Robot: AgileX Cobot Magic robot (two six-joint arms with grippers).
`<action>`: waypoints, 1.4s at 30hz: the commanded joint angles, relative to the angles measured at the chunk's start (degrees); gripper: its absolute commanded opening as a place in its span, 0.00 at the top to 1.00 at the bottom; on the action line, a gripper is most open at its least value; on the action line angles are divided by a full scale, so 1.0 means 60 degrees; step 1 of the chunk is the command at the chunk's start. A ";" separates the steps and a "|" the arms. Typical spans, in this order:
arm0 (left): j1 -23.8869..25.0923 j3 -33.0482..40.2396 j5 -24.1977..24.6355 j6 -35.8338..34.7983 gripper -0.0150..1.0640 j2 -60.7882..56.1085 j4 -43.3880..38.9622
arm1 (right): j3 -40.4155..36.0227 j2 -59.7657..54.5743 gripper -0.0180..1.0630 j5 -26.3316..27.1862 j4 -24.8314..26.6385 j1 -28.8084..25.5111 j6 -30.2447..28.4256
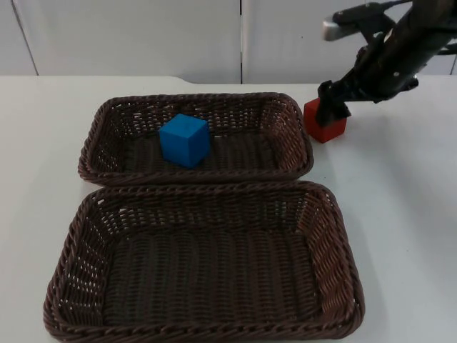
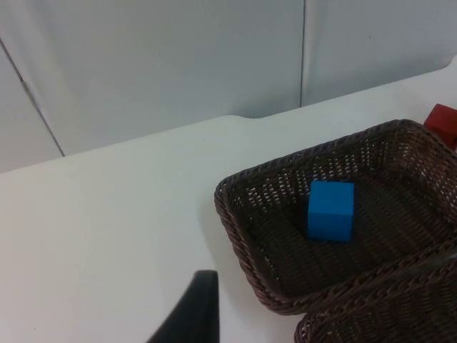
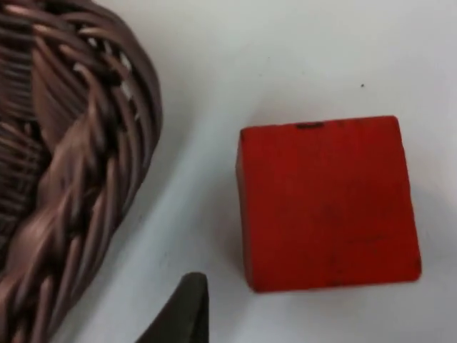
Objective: Pick up one cube with the left hand and place it into the upper basket. Pick up one cube with the right hand and place it into the lower basket.
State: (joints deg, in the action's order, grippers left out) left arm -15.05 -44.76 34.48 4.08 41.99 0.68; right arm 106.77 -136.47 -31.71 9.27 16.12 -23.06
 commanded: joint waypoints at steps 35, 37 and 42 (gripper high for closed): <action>-0.0061 0.0048 -0.0076 -0.0075 0.01 -0.0041 0.0014 | 0.0601 0.0400 0.98 -0.0344 0.1226 0.0072 -0.1343; -0.0061 0.0048 -0.0076 -0.0075 0.01 -0.0041 0.0014 | 0.0601 0.0643 0.99 -0.0564 0.1138 0.0072 -0.1283; -0.0061 0.0048 -0.0059 -0.0075 0.01 -0.0041 0.0014 | 0.0601 0.1555 0.99 -0.1519 0.0034 0.0072 -0.0249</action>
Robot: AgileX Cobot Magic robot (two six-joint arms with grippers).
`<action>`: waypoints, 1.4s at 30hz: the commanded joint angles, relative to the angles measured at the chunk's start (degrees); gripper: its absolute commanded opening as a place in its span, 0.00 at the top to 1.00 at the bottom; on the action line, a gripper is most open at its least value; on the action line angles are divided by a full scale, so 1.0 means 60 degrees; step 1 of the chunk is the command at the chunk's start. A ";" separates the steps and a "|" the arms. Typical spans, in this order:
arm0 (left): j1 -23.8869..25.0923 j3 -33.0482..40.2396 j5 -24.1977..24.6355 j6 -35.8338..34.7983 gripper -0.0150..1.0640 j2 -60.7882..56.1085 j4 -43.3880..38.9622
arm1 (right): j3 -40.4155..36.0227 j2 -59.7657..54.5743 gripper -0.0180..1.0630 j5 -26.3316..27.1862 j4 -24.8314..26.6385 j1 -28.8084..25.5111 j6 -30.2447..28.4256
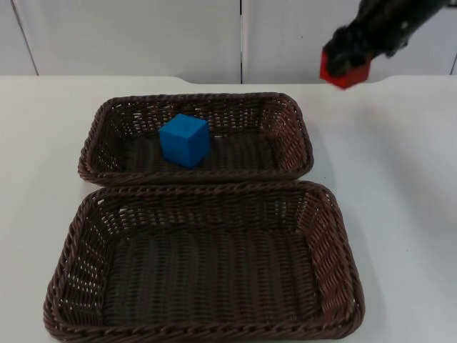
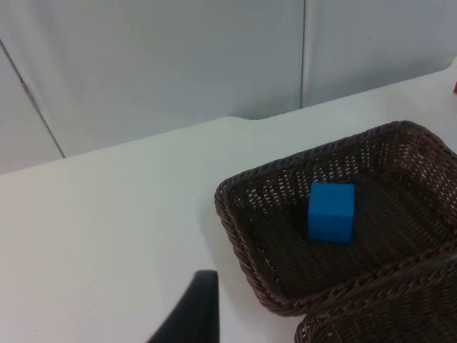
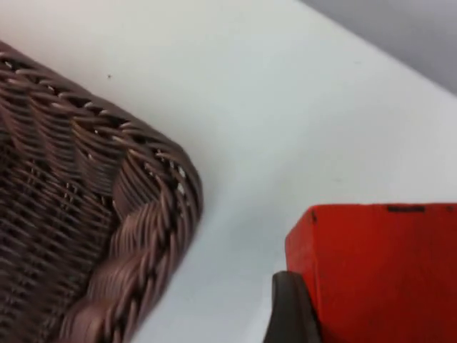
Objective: Pick up one cube with the left hand and place it into the upper basket. Pick up one cube with the right hand and place it into the lower basket.
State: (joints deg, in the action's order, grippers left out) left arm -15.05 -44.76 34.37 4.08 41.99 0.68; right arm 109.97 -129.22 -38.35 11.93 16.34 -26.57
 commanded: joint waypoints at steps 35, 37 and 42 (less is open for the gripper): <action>-0.0061 0.0048 -0.0022 -0.0075 0.01 -0.0041 -0.0003 | 0.0032 0.3439 0.99 -0.3402 -0.0881 0.0058 0.1433; -0.0061 0.0048 -0.0022 -0.0075 0.01 -0.0041 -0.0003 | 0.0032 0.3493 0.99 -0.3443 -0.0881 0.0058 0.1433; -0.0061 0.0048 -0.0022 -0.0075 0.01 -0.0041 -0.0003 | -0.0114 0.3761 0.99 -0.3680 -0.0881 0.0058 0.1433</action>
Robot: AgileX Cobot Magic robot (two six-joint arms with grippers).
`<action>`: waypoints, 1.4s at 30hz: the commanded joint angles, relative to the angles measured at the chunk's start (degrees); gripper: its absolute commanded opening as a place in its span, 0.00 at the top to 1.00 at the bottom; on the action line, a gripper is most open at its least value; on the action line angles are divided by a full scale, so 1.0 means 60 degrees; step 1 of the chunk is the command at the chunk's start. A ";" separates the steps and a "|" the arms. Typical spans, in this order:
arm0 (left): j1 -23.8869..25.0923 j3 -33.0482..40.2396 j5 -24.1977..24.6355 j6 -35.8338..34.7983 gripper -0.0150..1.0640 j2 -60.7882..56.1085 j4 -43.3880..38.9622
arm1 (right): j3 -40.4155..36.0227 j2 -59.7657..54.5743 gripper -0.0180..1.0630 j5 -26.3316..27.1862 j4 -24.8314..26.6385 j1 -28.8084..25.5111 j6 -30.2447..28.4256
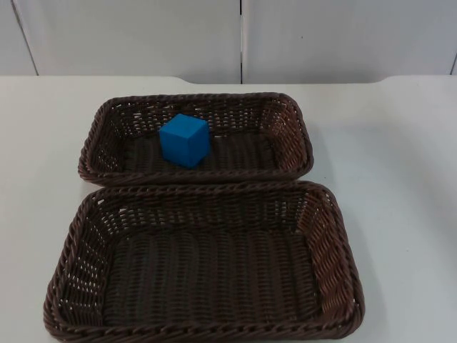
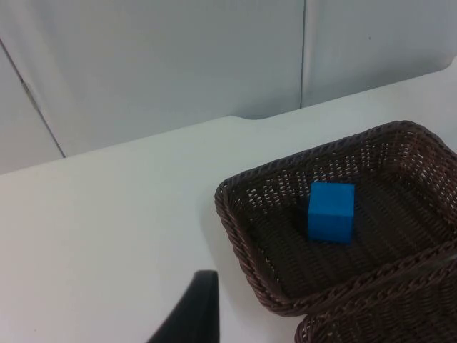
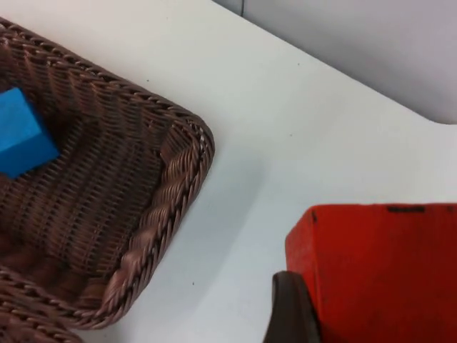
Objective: Pick up one cube with the left hand and place it into the upper basket. Pick up one cube with the right hand and place it into the lower basket.
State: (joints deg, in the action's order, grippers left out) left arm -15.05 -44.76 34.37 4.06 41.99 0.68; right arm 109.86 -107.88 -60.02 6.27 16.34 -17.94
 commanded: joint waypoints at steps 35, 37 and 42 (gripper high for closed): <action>-0.0061 0.0048 -0.0019 -0.0073 0.01 -0.0041 -0.0045 | -0.5216 0.1472 0.99 0.2724 -0.0248 0.4217 -0.0625; -0.0061 0.0048 -0.0019 -0.0073 0.01 -0.0041 -0.0045 | -0.5425 0.1472 0.99 0.2906 -0.0248 0.4368 -0.0625; -0.0061 0.0048 -0.0019 -0.0073 0.01 -0.0041 -0.0045 | -0.6082 0.1472 0.99 0.3430 -0.0248 0.4887 -0.0625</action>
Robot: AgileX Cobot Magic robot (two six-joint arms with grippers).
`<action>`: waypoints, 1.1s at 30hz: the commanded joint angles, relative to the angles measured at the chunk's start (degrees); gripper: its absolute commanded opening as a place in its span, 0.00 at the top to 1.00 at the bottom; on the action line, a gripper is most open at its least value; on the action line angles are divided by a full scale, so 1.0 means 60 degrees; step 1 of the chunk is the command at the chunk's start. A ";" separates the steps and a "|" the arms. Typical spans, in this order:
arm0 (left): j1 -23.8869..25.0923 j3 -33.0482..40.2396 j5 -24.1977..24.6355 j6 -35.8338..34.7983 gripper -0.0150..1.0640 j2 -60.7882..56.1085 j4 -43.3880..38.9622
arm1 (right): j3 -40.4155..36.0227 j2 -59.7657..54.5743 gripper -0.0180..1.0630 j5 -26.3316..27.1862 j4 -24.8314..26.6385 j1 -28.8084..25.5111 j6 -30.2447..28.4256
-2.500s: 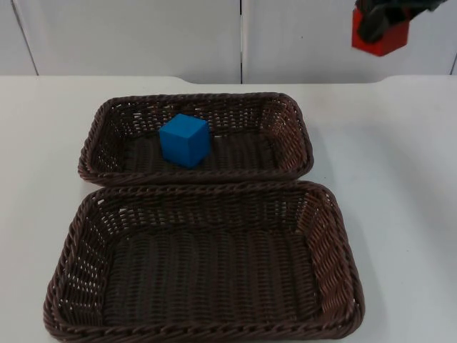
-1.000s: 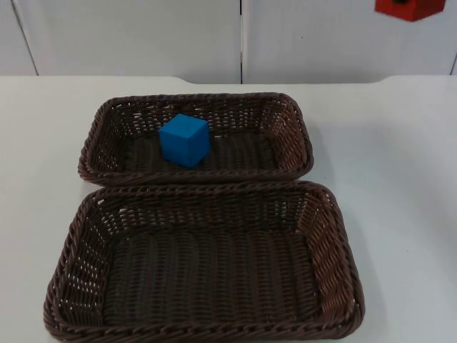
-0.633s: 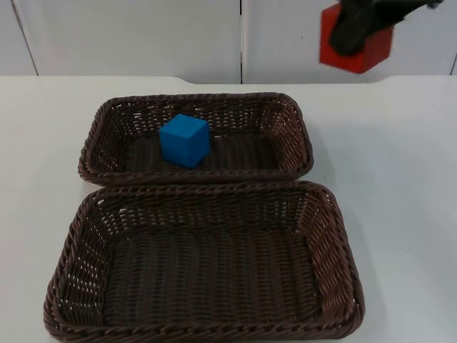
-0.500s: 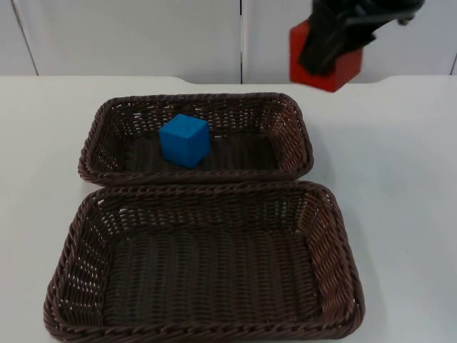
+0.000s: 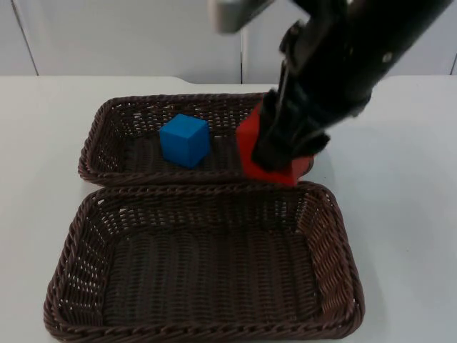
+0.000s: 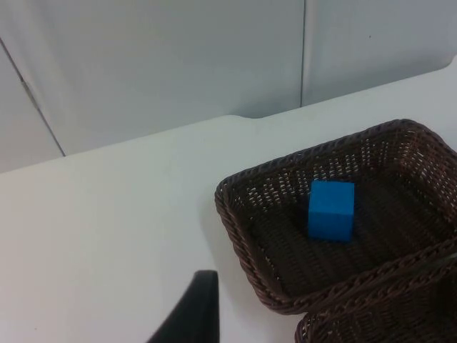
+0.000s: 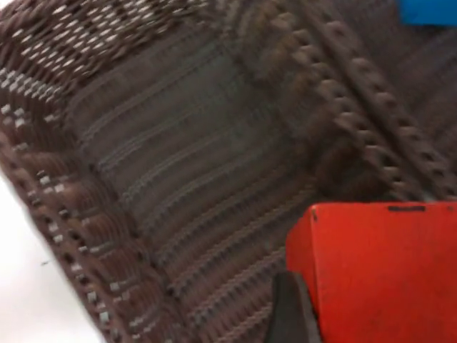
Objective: Pick up one cube with the left hand and place it into the upper basket. Pick up one cube with the right hand and place it into the lower basket.
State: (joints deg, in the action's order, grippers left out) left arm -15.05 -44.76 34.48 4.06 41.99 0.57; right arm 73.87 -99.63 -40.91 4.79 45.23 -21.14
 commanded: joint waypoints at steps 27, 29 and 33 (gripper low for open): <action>-0.0061 0.0048 -0.0060 -0.0073 0.01 -0.0041 0.0010 | -0.0943 -0.1587 0.99 0.2784 0.0299 0.0675 -0.0160; -0.0061 0.0048 -0.0060 -0.0073 0.01 -0.0041 0.0010 | -0.0943 -0.1948 0.98 0.2972 0.0299 0.0675 -0.0160; -0.0061 0.0048 -0.0060 -0.0073 0.01 -0.0041 0.0010 | -0.0943 -0.2359 0.93 0.3136 0.0299 0.0675 -0.0160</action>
State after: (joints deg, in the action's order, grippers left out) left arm -15.05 -44.76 34.59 4.06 41.99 0.57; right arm 68.24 -113.24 -23.44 6.44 48.92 -21.82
